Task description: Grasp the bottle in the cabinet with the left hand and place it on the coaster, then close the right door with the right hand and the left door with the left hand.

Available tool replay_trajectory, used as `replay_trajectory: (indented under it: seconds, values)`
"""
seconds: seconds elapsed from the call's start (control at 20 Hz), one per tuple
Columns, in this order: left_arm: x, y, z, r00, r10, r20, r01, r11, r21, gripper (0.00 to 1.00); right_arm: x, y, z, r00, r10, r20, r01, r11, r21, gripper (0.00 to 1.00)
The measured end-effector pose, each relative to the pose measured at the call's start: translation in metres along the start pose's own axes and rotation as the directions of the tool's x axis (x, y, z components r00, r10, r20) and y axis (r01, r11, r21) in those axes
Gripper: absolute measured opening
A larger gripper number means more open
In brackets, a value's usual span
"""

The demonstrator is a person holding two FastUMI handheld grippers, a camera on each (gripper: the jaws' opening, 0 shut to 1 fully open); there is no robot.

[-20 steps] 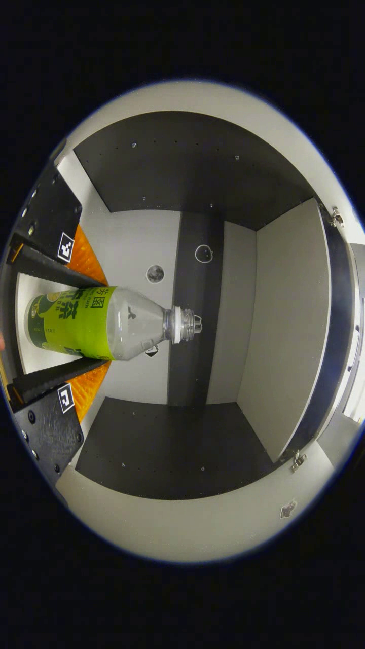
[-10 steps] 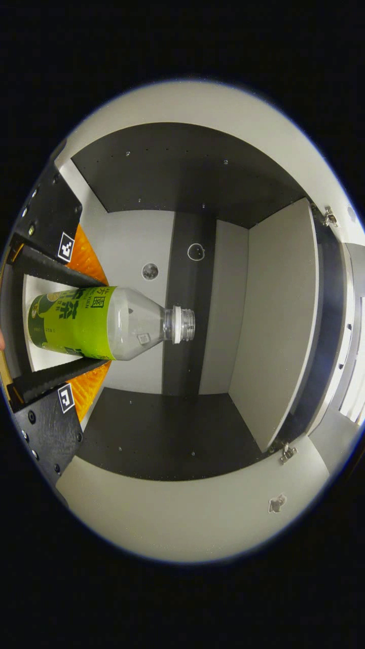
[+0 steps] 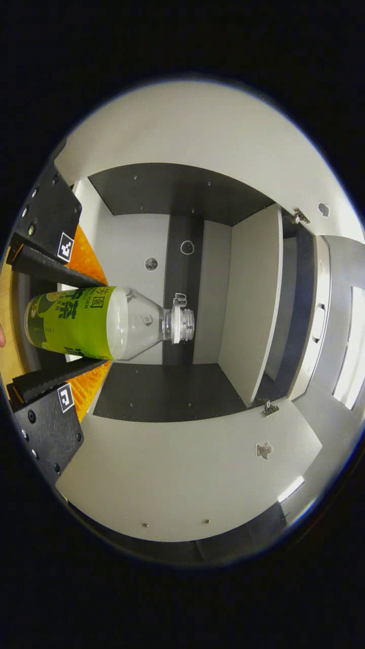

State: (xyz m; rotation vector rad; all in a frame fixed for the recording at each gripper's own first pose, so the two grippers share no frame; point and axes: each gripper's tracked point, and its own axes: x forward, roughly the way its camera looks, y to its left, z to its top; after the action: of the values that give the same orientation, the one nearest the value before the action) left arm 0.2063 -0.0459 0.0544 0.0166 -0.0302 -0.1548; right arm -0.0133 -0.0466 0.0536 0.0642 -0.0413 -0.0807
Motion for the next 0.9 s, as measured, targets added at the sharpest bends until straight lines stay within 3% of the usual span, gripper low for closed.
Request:
replay_trajectory:
  seconds: [0.2,0.4,0.7,0.9]
  values:
    - [-0.050,-0.017,-0.055,0.999,0.001,-0.039,0.000,1.000,0.020,0.72,-0.001,0.004,0.009,0.999,0.049,0.021,-0.050,0.998,0.037,0.98]
    - [-0.098,-0.026,-0.103,0.999,0.037,-0.019,-0.036,0.998,0.056,0.72,-0.003,-0.003,0.020,0.998,0.040,0.041,-0.040,0.999,0.012,0.98]
    - [-0.160,-0.040,-0.181,0.990,0.119,-0.080,-0.118,0.993,0.020,0.71,-0.001,0.001,0.028,0.999,0.024,0.040,-0.023,1.000,-0.007,0.98]
    - [-0.183,-0.053,-0.233,0.980,0.115,-0.163,-0.116,0.993,0.003,0.72,0.002,0.011,0.014,0.999,0.047,-0.004,-0.047,0.999,-0.007,0.96]
